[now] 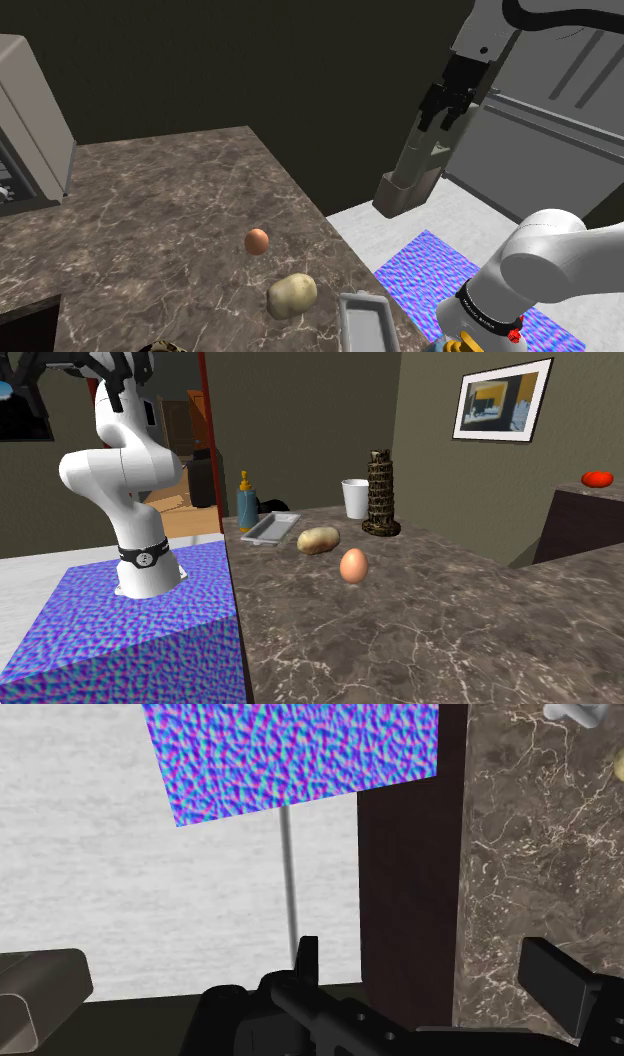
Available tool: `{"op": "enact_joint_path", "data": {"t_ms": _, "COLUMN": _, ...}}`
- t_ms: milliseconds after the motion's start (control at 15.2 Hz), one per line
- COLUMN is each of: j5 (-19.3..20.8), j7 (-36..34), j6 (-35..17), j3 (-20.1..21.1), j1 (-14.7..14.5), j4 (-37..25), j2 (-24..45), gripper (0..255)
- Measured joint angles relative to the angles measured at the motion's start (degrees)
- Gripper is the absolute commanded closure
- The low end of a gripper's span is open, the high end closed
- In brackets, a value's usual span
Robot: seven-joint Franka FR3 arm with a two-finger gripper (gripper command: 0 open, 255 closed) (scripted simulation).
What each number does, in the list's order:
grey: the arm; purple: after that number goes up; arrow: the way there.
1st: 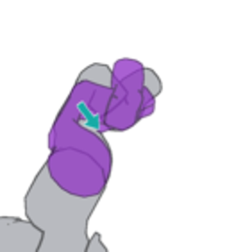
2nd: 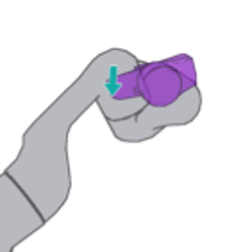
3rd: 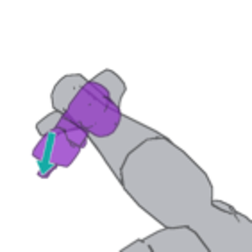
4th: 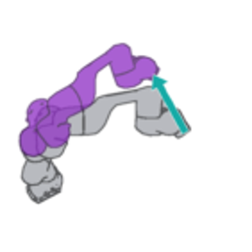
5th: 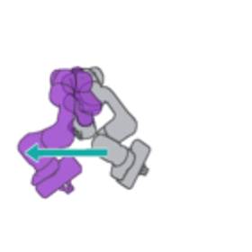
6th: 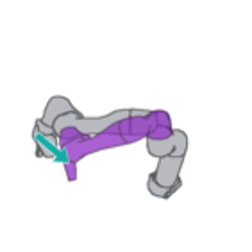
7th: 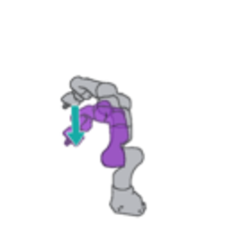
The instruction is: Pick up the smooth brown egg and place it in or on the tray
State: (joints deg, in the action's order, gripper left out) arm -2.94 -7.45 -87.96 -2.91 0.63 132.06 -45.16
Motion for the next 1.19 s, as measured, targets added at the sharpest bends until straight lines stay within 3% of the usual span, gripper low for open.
{"op": "enact_joint_path", "data": {"t_ms": 396, "j5": -3.4, "j7": -4.8, "j6": -5.6, "j3": 4.4, "j1": -1.4, "j4": 5.0, "j2": -0.9, "gripper": 0}}
{"op": "enact_joint_path", "data": {"t_ms": 1188, "j5": -12.5, "j7": -18.4, "j6": -25.6, "j3": 18.9, "j1": -5.8, "j4": 12.5, "j2": 6.0, "gripper": 0}}
